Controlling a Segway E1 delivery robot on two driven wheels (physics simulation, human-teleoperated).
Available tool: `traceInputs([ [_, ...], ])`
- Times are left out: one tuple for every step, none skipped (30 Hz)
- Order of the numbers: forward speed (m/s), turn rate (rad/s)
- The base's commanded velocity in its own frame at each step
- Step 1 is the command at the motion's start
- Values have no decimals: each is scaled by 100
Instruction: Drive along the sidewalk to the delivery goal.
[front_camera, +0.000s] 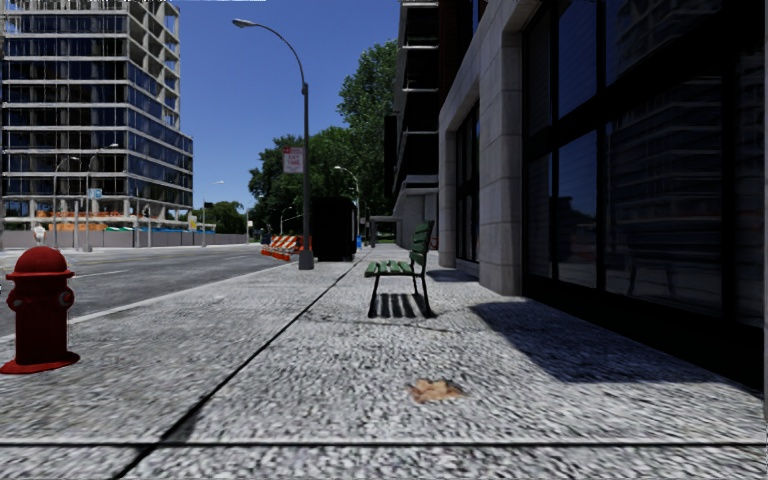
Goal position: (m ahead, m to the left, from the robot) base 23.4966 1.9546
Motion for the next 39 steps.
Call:
traceInputs([
  [200, 48],
  [200, 53],
  [200, 53],
  [200, 56],
  [200, 57],
  [200, 59],
  [200, 59],
  [200, 59],
  [200, 60],
  [200, 61],
  [200, 61],
  [200, 62],
  [198, 62],
  [198, 62],
  [197, 62],
  [197, 62],
  [197, 55],
  [197, 52],
  [197, 36],
  [197, 36],
  [197, 0],
  [200, 0],
  [200, 0],
  [200, 0],
  [200, 0],
  [200, 0],
  [200, 0],
  [200, 0],
  [200, 0],
  [200, 0],
  [200, 0],
  [200, 0],
  [200, 0],
  [200, 0],
  [200, 0],
  [200, 0],
  [200, 0],
  [200, -1],
  [200, -3],
])
